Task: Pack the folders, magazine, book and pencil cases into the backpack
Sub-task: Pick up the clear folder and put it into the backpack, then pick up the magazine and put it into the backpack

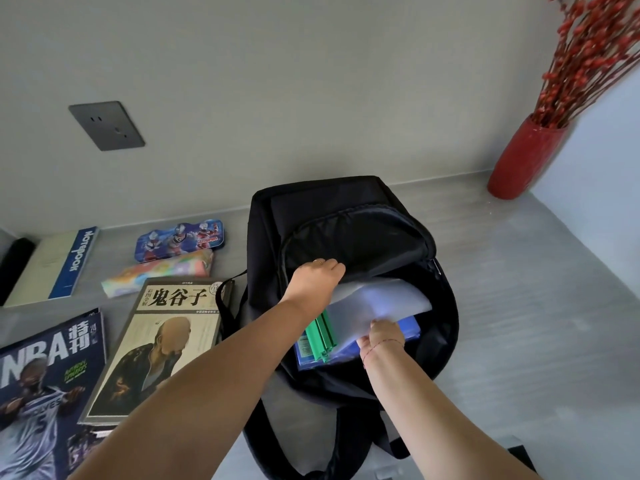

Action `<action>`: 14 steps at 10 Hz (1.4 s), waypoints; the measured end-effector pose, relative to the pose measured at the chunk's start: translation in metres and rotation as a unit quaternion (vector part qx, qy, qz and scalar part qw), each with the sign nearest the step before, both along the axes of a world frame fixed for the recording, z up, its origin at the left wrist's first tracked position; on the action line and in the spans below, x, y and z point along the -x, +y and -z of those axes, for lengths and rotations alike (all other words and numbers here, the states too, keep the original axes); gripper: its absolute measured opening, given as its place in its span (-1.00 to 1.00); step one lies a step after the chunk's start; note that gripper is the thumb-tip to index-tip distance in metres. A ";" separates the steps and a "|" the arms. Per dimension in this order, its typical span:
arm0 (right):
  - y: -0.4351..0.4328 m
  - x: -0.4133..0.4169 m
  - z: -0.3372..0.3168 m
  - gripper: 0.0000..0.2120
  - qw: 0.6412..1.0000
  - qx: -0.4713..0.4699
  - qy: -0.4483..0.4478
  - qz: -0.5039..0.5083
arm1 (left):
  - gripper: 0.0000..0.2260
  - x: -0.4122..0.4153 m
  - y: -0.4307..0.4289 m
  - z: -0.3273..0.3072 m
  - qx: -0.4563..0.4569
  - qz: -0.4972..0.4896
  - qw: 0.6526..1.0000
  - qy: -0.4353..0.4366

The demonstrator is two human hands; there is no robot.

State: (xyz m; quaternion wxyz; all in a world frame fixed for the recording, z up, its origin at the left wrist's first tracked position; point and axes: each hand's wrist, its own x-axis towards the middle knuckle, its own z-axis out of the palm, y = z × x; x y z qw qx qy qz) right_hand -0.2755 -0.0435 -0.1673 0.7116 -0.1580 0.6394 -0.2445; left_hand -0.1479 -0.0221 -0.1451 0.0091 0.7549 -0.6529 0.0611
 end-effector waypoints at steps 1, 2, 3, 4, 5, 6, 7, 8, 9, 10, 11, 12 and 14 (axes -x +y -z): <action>-0.005 -0.001 0.002 -0.60 1.000 0.017 -0.001 -0.008 | -0.59 -0.004 -0.005 0.003 0.005 0.002 1.000 -0.011; -0.003 0.002 0.005 -0.61 0.999 -0.005 0.003 -0.048 | -0.54 -0.006 -0.004 0.013 -0.010 -0.009 0.999 -0.047; 0.000 0.011 0.008 -0.63 0.991 -0.004 0.056 -0.120 | -0.58 -0.006 -0.003 0.030 -0.045 -0.079 0.996 -0.005; -0.001 0.029 0.004 -0.50 0.953 0.140 0.215 -0.162 | -0.51 -0.005 0.007 0.032 -0.009 -0.135 0.990 0.030; -0.007 0.027 -0.016 -0.59 0.928 0.283 0.186 -0.155 | -0.39 -0.008 0.021 0.024 0.052 -0.139 0.987 0.069; -0.007 0.001 -0.031 -0.71 0.888 0.375 0.119 -0.239 | -0.48 -0.017 0.037 0.011 0.134 -0.214 0.956 0.147; 0.005 -0.037 -0.045 -0.75 0.857 0.406 0.046 -0.314 | -0.57 -0.036 0.068 -0.001 0.201 -0.317 0.901 0.216; 0.036 -0.077 -0.052 -0.74 0.850 0.370 -0.018 -0.376 | -0.59 -0.062 0.116 -0.002 0.208 -0.410 0.847 0.266; 0.077 -0.112 -0.054 -0.74 0.832 0.343 -0.049 -0.434 | -0.64 -0.087 0.169 0.000 0.207 -0.474 0.805 0.290; 0.113 -0.140 -0.051 -0.79 0.807 0.323 -0.059 -0.490 | -0.65 -0.105 0.218 0.001 0.205 -0.515 0.786 0.273; 0.158 -0.171 -0.046 -0.80 0.776 0.319 -0.054 -0.542 | -0.64 -0.128 0.276 0.002 0.201 -0.552 0.759 0.282; 0.201 -0.201 -0.043 -0.76 0.742 0.330 -0.033 -0.583 | -0.65 -0.153 0.326 0.005 0.197 -0.590 0.731 0.280; 0.276 -0.271 -0.030 -0.53 0.686 0.343 0.030 -0.641 | -0.61 -0.206 0.415 0.016 0.161 -0.639 0.692 0.294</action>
